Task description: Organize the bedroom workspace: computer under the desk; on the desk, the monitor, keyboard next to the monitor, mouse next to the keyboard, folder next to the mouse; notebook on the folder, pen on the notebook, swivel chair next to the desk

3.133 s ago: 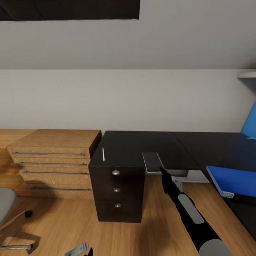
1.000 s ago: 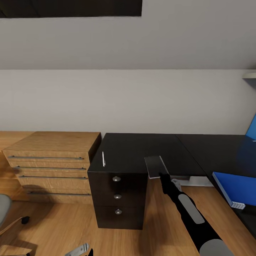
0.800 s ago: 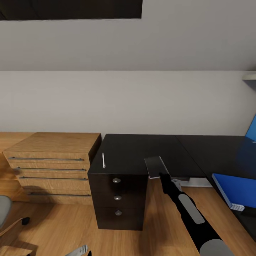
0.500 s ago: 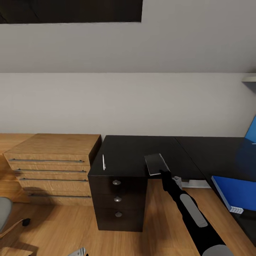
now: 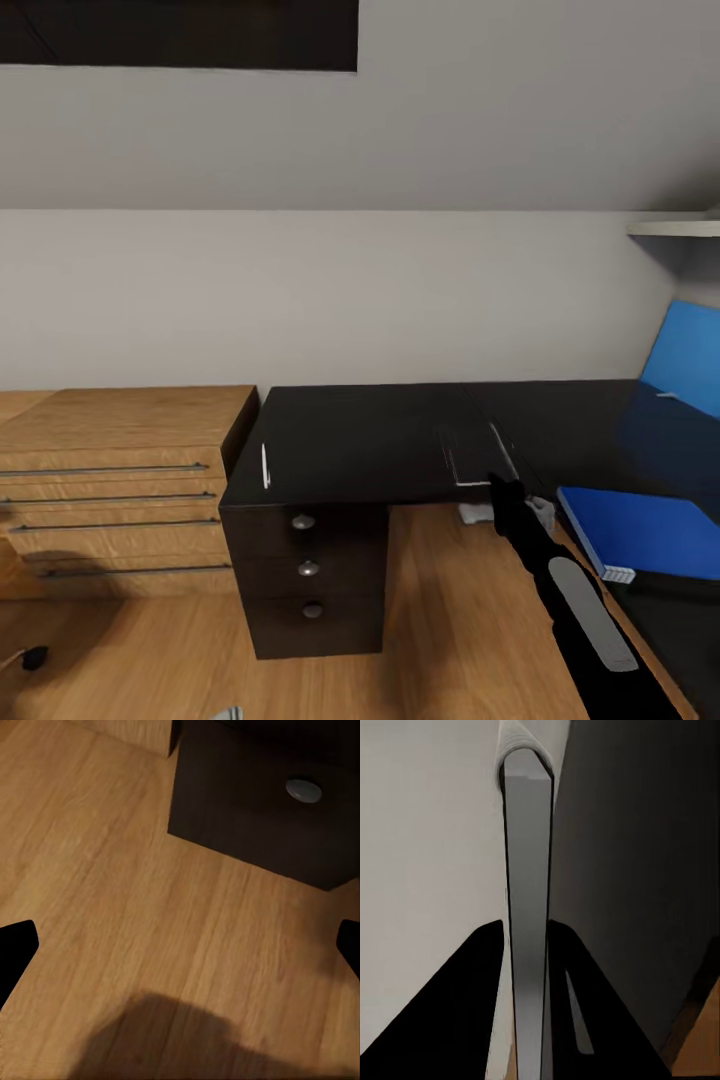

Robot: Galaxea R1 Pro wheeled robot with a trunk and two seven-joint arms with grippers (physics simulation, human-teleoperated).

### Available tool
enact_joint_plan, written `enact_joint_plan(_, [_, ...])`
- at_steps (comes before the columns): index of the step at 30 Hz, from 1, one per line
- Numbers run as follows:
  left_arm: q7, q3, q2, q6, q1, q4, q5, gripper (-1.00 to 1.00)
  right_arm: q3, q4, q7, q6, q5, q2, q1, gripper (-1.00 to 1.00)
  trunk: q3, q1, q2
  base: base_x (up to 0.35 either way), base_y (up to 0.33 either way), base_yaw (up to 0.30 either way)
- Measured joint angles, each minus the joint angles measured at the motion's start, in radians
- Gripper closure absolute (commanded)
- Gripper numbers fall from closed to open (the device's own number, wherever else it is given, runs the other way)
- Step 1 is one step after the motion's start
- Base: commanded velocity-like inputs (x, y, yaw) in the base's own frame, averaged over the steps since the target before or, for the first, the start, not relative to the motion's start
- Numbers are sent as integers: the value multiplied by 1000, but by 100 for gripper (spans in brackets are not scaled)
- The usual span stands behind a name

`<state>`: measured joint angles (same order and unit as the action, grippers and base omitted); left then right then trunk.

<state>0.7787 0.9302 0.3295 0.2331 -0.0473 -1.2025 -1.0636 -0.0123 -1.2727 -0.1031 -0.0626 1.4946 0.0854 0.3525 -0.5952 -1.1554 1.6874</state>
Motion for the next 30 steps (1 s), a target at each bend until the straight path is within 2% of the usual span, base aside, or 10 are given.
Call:
enact_joint_plan(6, [0, -2, -1, 3, 0, 23, 0, -100, 107, -22, -21, 5, 5, -1, -33, 100, 0, 0, 0, 0, 0, -268])
enact_joint_plan(15, [0, -2, -1, 5, 0, 43, 1, -100, 132, -19, -28, 6, 8, -2, -38, 100, 0, 0, 0, 0, 0, -269])
enact_joint_plan(19, [0, -2, -1, 6, 0, 45, 2, -100, 165, -14, -28, 6, 8, -5, -40, 100, 0, 0, 0, 0, 0, -269])
enact_joint_plan(30, [0, -2, -4, 6, 0, 46, 2, -100, 177, 13, -27, 42, 7, -6, -40, 100, 0, 0, 0, 0, 0, -269])
